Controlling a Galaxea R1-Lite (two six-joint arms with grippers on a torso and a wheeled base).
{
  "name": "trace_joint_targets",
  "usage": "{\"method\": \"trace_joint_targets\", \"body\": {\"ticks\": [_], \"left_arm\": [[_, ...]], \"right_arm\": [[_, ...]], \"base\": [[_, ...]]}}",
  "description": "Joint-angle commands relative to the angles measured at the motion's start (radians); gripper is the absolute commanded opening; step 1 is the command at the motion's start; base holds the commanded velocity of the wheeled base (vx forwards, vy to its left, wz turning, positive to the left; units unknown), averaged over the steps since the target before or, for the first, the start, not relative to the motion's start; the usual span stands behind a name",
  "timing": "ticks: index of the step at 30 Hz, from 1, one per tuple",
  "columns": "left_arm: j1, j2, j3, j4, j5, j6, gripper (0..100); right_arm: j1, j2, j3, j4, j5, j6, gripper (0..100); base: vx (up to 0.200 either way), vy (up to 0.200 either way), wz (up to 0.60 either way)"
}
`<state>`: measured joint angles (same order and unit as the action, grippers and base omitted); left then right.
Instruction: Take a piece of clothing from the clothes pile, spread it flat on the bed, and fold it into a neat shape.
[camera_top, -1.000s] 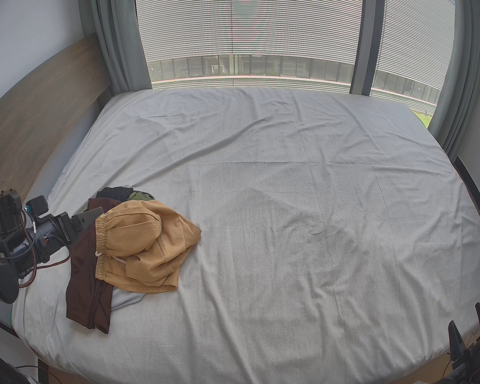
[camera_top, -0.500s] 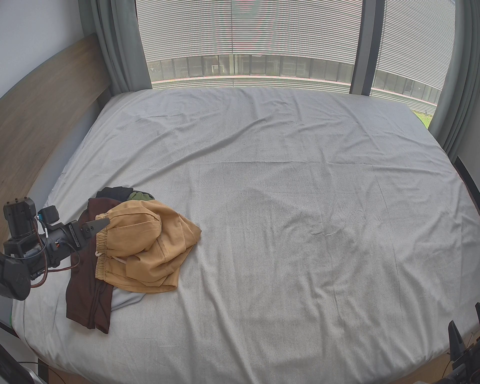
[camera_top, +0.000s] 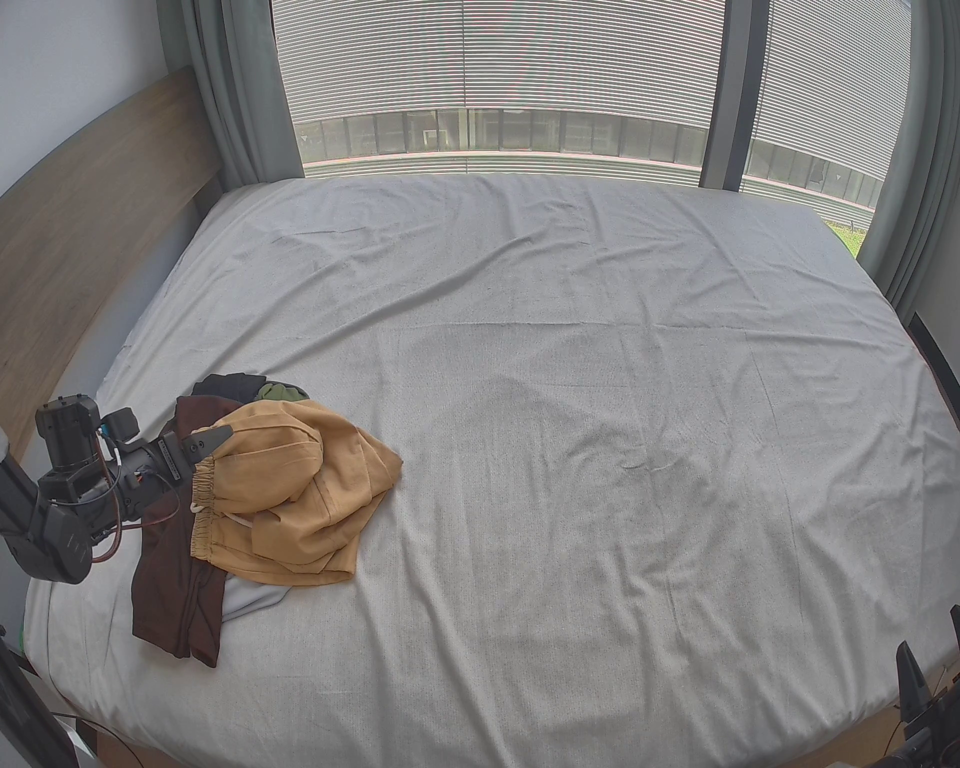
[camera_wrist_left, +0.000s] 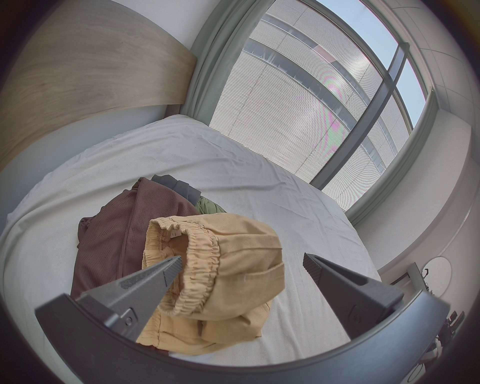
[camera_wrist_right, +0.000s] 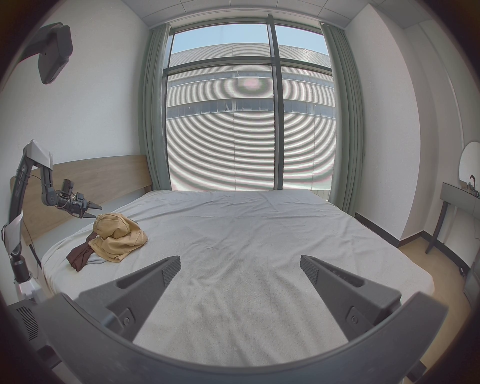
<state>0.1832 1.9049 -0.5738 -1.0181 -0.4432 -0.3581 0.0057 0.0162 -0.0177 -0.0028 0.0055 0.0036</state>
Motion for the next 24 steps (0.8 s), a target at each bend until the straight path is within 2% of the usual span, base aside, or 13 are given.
{"method": "trace_joint_targets", "body": {"ticks": [1,24], "left_arm": [[0.001,0.054,-0.04,0.0,0.001,-0.001,100],[-0.044,0.129,-0.106,-0.005,0.0,-0.001,100]], "right_arm": [[0.0,-0.016,0.018,0.0,0.001,0.001,100],[0.0,-0.016,0.018,0.0,-0.001,0.001,100]], "base": [[0.0,0.0,0.0],[0.0,0.0,0.0]]}}
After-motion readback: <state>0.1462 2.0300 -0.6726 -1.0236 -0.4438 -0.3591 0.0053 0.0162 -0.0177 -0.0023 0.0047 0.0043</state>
